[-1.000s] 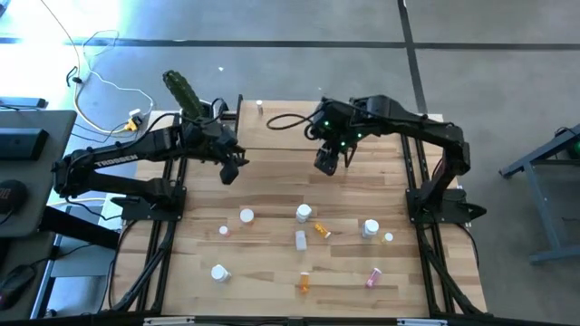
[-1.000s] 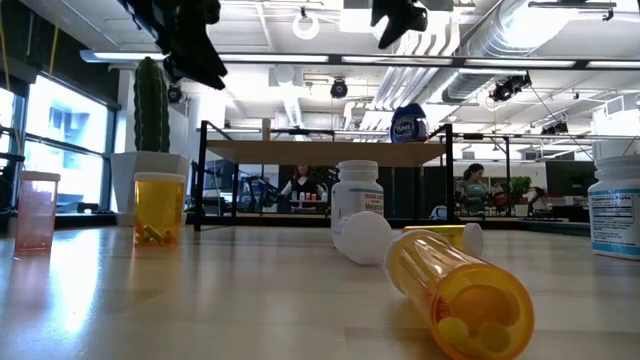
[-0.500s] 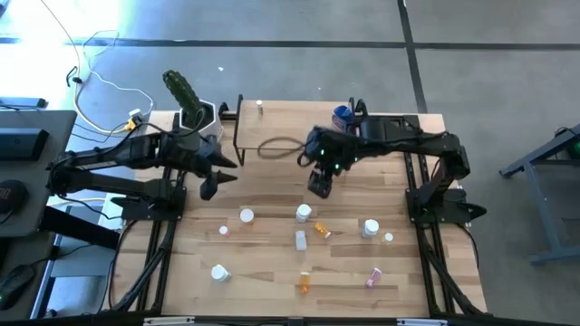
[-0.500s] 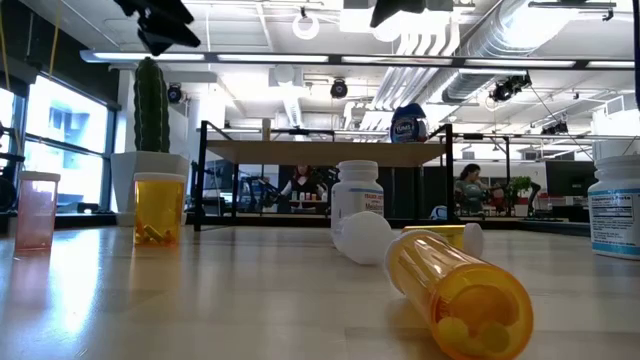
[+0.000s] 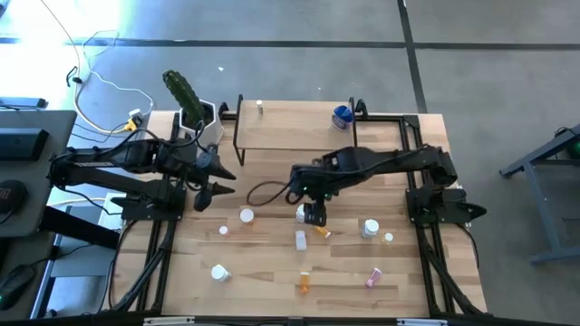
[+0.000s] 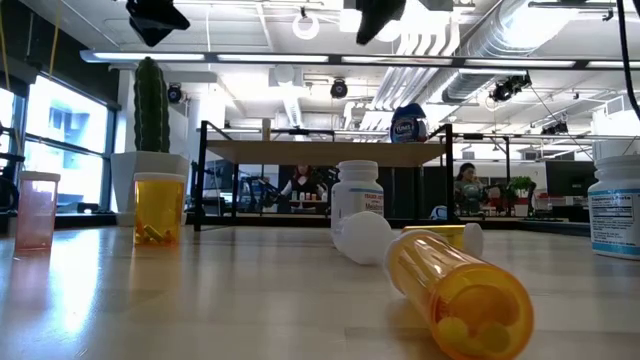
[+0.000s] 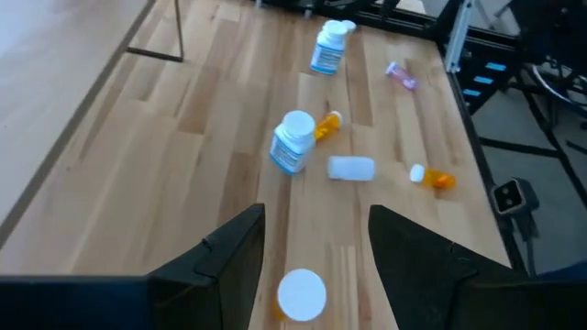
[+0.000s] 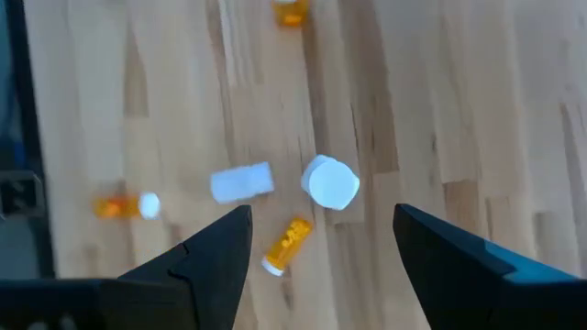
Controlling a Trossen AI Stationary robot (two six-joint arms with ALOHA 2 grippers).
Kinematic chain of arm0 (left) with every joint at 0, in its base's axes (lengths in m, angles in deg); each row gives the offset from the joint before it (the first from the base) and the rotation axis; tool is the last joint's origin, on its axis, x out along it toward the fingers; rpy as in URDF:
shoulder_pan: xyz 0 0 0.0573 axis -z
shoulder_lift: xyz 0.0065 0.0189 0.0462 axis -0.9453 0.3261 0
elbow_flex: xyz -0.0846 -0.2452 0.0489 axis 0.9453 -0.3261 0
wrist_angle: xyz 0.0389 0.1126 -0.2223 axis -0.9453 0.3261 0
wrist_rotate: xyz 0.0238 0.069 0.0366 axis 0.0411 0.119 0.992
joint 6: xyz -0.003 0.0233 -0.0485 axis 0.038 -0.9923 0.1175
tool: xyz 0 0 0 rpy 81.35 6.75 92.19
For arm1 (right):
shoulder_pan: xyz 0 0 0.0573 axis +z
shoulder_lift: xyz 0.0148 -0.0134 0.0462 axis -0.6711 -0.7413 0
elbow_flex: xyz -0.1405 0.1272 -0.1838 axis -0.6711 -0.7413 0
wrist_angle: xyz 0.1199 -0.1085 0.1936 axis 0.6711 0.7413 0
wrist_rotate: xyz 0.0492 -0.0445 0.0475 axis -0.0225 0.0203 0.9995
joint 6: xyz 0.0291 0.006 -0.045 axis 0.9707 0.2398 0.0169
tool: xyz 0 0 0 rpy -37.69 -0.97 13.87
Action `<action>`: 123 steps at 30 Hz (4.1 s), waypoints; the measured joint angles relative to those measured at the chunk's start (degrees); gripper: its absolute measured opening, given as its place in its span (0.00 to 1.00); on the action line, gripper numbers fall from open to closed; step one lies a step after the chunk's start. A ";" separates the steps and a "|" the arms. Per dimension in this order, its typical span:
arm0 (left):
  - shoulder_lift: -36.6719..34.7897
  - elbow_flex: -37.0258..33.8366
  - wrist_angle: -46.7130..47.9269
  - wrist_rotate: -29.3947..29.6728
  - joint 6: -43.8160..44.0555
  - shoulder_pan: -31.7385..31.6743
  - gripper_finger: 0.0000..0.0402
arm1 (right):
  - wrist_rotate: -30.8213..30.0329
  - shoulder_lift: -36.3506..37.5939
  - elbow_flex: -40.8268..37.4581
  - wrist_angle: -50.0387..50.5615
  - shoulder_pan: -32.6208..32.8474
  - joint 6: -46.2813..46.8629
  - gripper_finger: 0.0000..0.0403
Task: Pick and place medicine bottles onto shelf by color
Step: Put the top blue pill bottle on the shelf
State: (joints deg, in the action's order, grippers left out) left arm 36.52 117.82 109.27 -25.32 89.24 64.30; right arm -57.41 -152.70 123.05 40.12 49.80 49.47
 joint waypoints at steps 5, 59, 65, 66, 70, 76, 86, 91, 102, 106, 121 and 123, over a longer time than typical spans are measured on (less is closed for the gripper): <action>0.00 0.00 0.02 0.66 -0.15 0.87 0.46 | 1.00 -3.39 0.00 0.02 -0.03 -9.51 0.64; -0.10 0.00 3.04 2.55 -1.70 0.89 0.46 | -1.63 -19.57 0.04 1.69 -0.66 -15.27 0.38; -0.11 0.00 3.02 3.48 -1.69 0.88 0.46 | -1.50 -19.61 1.15 3.36 -0.66 -13.04 0.39; -0.11 0.00 3.02 3.50 -1.68 0.87 0.46 | -1.50 -19.61 1.73 3.70 -0.64 -13.02 0.39; -0.11 0.00 3.02 3.46 -1.70 0.89 0.46 | -1.43 -19.59 4.95 4.97 -0.88 -11.38 0.38; -0.11 0.00 3.02 3.48 -2.27 0.87 0.46 | -1.35 -19.59 12.11 8.38 -1.51 -5.43 0.40; -0.09 0.00 2.94 5.47 -2.59 0.87 0.46 | -2.24 -16.84 18.12 10.86 -4.31 2.13 0.40; -0.07 0.02 2.83 8.03 -2.78 0.69 0.46 | -4.71 -16.29 19.63 12.74 -6.15 2.27 0.39; 0.15 0.02 2.54 15.74 -2.70 0.69 0.46 | -7.83 -12.85 19.71 12.29 -11.68 -4.26 0.38; 0.15 0.02 2.06 18.96 -2.67 0.69 0.46 | -9.88 -10.53 19.71 11.58 -14.26 -6.67 0.38; 4.80 0.02 -13.88 30.63 -13.82 -2.45 0.46 | -14.95 -2.27 19.69 2.15 -29.15 -17.00 0.38; 5.88 0.02 -16.82 31.10 -15.04 -3.98 0.46 | -14.91 -1.93 19.71 -0.01 -31.18 -17.33 0.38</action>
State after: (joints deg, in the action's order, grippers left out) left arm 42.40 117.84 92.44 5.77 74.20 60.32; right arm -72.33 -154.63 142.77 40.11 18.62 32.15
